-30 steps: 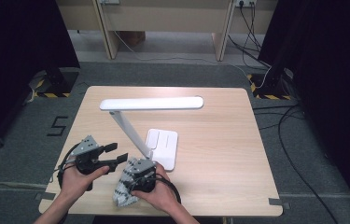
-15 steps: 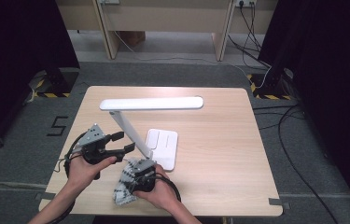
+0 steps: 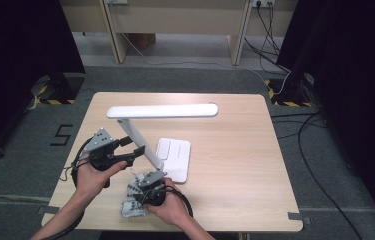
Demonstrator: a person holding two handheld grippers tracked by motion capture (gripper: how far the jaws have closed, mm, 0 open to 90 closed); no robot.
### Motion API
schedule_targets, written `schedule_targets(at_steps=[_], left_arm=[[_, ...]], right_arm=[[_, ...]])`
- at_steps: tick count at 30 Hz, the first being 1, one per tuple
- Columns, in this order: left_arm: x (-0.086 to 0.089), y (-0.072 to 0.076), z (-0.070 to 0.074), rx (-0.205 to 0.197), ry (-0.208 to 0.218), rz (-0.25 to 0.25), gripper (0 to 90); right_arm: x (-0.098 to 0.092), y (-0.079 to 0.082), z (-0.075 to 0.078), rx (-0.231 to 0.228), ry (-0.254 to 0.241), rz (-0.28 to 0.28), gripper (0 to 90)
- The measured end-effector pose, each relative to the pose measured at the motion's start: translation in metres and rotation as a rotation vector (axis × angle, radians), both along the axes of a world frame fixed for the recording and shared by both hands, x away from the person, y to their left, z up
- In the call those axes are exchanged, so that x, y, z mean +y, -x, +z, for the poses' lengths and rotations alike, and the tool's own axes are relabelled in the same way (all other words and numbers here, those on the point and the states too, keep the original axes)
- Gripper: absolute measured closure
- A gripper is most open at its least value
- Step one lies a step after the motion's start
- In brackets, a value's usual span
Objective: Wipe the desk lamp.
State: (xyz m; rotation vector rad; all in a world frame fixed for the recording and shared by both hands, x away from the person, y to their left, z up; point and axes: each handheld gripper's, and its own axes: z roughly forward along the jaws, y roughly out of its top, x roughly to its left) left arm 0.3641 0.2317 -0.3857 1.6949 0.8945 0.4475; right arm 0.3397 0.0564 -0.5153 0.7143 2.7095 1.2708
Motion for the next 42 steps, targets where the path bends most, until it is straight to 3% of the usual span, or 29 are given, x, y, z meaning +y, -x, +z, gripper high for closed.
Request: schedule_targets(at_steps=[3, 13, 20, 30, 32, 37, 39, 42], left_arm=[[0.001, -0.006, 0.0, -0.003, 0.008, 0.034, 40.6], [-0.002, -0.013, 0.006, -0.018, 0.034, 0.072, 48.1], [-0.006, -0.013, 0.008, -0.02, 0.034, 0.111, 55.0], [-0.012, -0.013, 0.01, -0.017, 0.01, 0.144, 62.3], [-0.012, -0.013, 0.01, -0.018, -0.003, 0.155, 64.8], [-0.015, -0.012, 0.011, -0.015, -0.007, 0.173, 65.8], [-0.015, -0.011, 0.011, -0.016, -0.009, 0.176, 66.0], [-0.016, -0.011, 0.012, -0.013, -0.015, 0.186, 66.2]], right_arm=[[0.0, 0.001, 0.001, -0.01, 0.013, 0.01, 71.0], [-0.005, 0.004, 0.008, -0.016, 0.019, 0.009, 72.2], [-0.025, 0.008, 0.023, -0.041, 0.017, 0.008, 72.4], [-0.063, 0.002, 0.041, -0.083, -0.009, -0.091, 72.4], [-0.07, -0.003, 0.043, -0.081, -0.016, -0.134, 72.3], [-0.071, -0.016, 0.038, -0.108, -0.003, -0.206, 72.1], [-0.07, -0.021, 0.035, -0.132, 0.025, -0.23, 72.1], [-0.067, -0.026, 0.029, -0.131, 0.04, -0.266, 72.2]])
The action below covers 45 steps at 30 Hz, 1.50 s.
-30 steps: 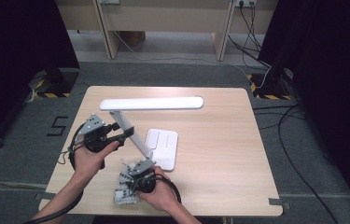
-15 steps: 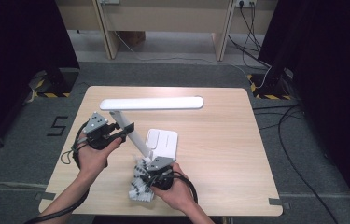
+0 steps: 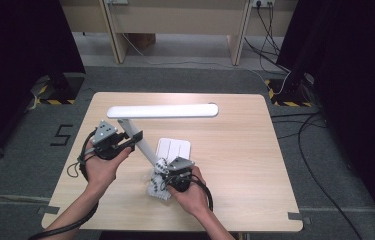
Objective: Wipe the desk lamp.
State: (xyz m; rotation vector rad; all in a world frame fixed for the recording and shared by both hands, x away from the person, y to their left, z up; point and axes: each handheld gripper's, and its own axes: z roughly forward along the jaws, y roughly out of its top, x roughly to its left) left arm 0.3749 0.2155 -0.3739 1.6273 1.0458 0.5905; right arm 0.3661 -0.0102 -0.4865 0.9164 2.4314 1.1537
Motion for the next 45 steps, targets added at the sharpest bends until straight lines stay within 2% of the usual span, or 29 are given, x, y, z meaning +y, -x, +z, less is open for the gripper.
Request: schedule_targets(at_steps=[5, 10, 19, 23, 25, 27, 29, 35, 38, 40, 41, 44, 45], left_arm=[[-0.001, 0.0, 0.001, -0.001, -0.011, 0.008, 66.6], [-0.002, 0.001, 0.001, 0.003, -0.01, 0.012, 66.8], [-0.003, 0.001, 0.001, 0.001, -0.014, 0.021, 67.0], [-0.003, 0.002, 0.001, 0.004, -0.013, 0.025, 67.1], [-0.003, 0.003, 0.001, 0.005, -0.014, 0.027, 67.0], [-0.004, 0.004, 0.002, 0.005, -0.016, 0.03, 66.9], [-0.004, 0.005, 0.002, 0.005, -0.016, 0.033, 66.9], [-0.004, 0.005, 0.002, 0.005, -0.015, 0.034, 66.8], [-0.004, 0.006, 0.002, 0.005, -0.016, 0.033, 66.7], [-0.004, 0.006, 0.002, 0.005, -0.017, 0.033, 66.6], [-0.004, 0.006, 0.002, 0.004, -0.017, 0.032, 66.6], [-0.004, 0.006, 0.002, 0.004, -0.017, 0.031, 66.5], [-0.004, 0.006, 0.002, 0.005, -0.018, 0.031, 66.6]], right_arm=[[-0.001, -0.003, -0.005, 0.0, 0.024, -0.025, 72.6], [-0.007, -0.005, -0.007, 0.014, 0.022, -0.044, 72.9], [-0.034, -0.01, -0.008, 0.026, 0.03, -0.11, 73.1], [-0.049, -0.014, -0.007, 0.024, 0.05, -0.152, 73.1], [-0.061, -0.018, -0.006, 0.026, 0.055, -0.195, 73.0], [-0.063, -0.018, -0.005, 0.026, 0.061, -0.209, 73.0], [-0.067, -0.021, 0.001, 0.008, 0.057, -0.222, 72.9], [-0.059, -0.027, 0.017, -0.047, 0.016, -0.209, 72.8], [-0.042, -0.034, 0.023, -0.074, -0.001, -0.173, 72.6], [-0.038, -0.036, 0.024, -0.077, -0.005, -0.162, 72.5], [-0.028, -0.039, 0.024, -0.088, -0.01, -0.144, 72.4], [-0.021, -0.043, 0.025, -0.095, -0.009, -0.138, 72.3], [-0.015, -0.05, 0.025, -0.103, -0.011, -0.129, 72.2]])
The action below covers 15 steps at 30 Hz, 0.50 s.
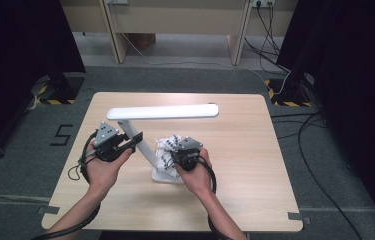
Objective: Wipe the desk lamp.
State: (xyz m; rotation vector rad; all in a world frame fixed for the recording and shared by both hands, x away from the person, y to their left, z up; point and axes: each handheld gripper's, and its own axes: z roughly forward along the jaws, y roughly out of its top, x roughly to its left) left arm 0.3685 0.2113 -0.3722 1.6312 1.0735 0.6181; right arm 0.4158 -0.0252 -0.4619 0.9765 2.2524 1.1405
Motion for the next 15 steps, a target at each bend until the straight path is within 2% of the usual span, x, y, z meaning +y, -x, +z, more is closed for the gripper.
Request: schedule_targets(at_steps=[3, 4, 10, 15], left_arm=[[0.0, 0.0, 0.0, 0.0, -0.002, 0.001, 66.5], [0.0, 0.0, 0.0, 0.0, -0.001, 0.0, 66.6], [0.0, 0.0, 0.0, -0.001, -0.001, 0.001, 66.5], [-0.001, 0.0, 0.0, -0.002, -0.001, 0.0, 66.5]], right_arm=[[0.003, -0.005, -0.001, 0.008, -0.012, -0.001, 72.0], [0.005, -0.012, -0.004, 0.003, 0.0, 0.009, 72.0], [0.011, -0.024, -0.011, 0.018, -0.005, 0.03, 71.8], [0.017, -0.028, -0.013, 0.017, 0.01, 0.046, 71.8]])
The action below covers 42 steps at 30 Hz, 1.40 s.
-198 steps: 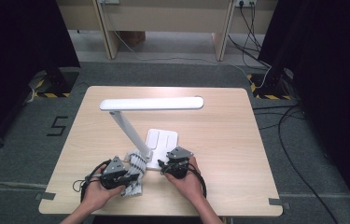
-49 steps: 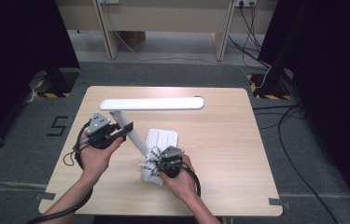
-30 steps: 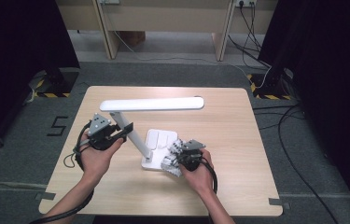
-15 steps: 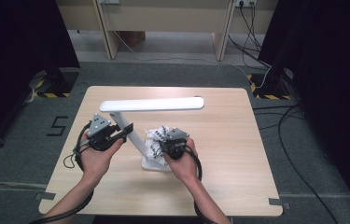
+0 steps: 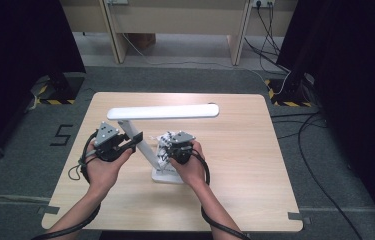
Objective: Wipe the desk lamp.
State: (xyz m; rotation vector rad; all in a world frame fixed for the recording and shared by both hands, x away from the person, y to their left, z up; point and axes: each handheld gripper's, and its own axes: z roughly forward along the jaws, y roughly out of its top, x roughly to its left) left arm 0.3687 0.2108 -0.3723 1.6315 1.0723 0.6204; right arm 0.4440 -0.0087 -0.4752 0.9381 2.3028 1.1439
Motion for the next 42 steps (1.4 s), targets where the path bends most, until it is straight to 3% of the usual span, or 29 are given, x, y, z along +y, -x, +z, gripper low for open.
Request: schedule_targets(at_steps=[6, 9, 13, 16, 30, 36, 39, 40, 42], left_arm=[[0.0, 0.0, 0.0, -0.001, 0.0, 0.0, 66.5], [0.0, 0.0, 0.0, -0.001, -0.001, -0.001, 66.5], [0.0, 0.0, 0.0, -0.001, -0.001, -0.001, 66.5], [0.0, 0.0, 0.0, -0.001, -0.002, 0.0, 66.5], [0.0, 0.0, 0.0, -0.001, 0.001, -0.006, 66.5], [-0.006, 0.001, 0.001, 0.004, -0.008, -0.001, 67.4], [-0.006, 0.001, 0.001, -0.002, -0.012, -0.002, 67.3], [-0.006, 0.001, 0.0, -0.001, -0.008, 0.0, 67.3], [-0.006, 0.001, 0.0, -0.001, -0.008, 0.001, 67.3]], right_arm=[[0.009, -0.003, -0.004, 0.014, 0.03, 0.01, 71.9], [0.012, -0.006, -0.011, 0.011, 0.071, 0.021, 72.1], [0.01, -0.006, -0.013, 0.015, 0.073, 0.014, 72.2], [0.006, -0.004, -0.014, 0.012, 0.109, 0.008, 72.4], [-0.022, 0.001, -0.017, 0.031, 0.113, -0.044, 72.4], [-0.029, 0.003, -0.015, 0.02, 0.132, -0.05, 72.3], [-0.031, 0.004, -0.013, 0.034, 0.109, -0.049, 72.4], [-0.032, 0.005, -0.012, 0.048, 0.071, -0.058, 72.4], [-0.033, 0.004, -0.011, 0.039, 0.068, -0.049, 72.4]])
